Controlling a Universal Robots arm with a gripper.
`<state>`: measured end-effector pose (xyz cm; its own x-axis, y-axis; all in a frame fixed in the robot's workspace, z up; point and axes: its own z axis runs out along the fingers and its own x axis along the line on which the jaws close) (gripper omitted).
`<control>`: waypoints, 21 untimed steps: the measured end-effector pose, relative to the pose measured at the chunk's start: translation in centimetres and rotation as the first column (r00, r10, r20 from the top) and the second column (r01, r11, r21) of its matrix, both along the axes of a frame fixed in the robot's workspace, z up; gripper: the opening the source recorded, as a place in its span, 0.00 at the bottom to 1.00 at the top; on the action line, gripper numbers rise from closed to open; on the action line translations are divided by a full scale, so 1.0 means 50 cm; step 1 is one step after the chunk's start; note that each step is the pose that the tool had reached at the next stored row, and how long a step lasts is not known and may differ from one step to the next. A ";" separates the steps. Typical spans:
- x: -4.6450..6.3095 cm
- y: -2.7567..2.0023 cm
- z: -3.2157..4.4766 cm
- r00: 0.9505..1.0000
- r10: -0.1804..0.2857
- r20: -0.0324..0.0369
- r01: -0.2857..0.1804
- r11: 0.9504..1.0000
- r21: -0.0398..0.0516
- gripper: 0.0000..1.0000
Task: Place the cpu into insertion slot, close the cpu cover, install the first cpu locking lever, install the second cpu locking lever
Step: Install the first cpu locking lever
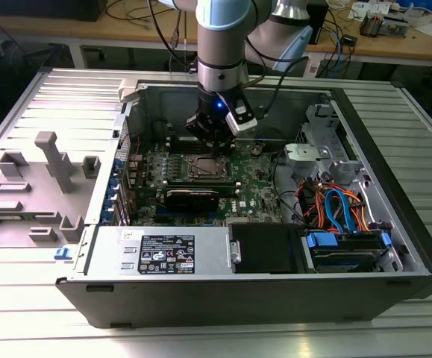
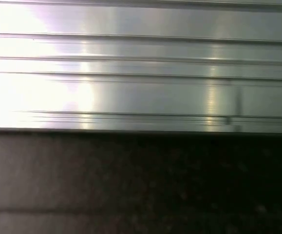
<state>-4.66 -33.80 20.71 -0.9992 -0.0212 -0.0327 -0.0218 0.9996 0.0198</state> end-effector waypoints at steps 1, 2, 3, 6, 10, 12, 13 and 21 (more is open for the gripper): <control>0.000 0.0000 0.000 1.000 0.000 0.000 0.000 1.000 0.000 0.11; 0.000 0.0000 -0.001 1.000 0.000 0.000 0.000 1.000 0.000 0.11; 0.000 0.0000 -0.001 1.000 0.000 0.000 0.000 1.000 0.000 0.11; 0.001 -0.0004 -0.002 1.000 0.000 0.000 0.000 1.000 0.001 0.11; 0.001 -0.0014 -0.002 1.000 0.000 0.000 0.000 1.000 0.000 0.11; 0.001 -0.0015 -0.002 1.000 0.000 0.000 0.000 1.000 0.000 0.11; 0.001 -0.0016 -0.002 1.000 0.000 0.000 0.000 1.000 0.000 0.11; 0.000 -0.0024 -0.004 1.000 0.000 0.001 0.000 1.000 0.000 0.11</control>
<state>-4.64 -33.92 20.53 -0.9992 -0.0212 -0.0332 -0.0219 0.9996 0.0202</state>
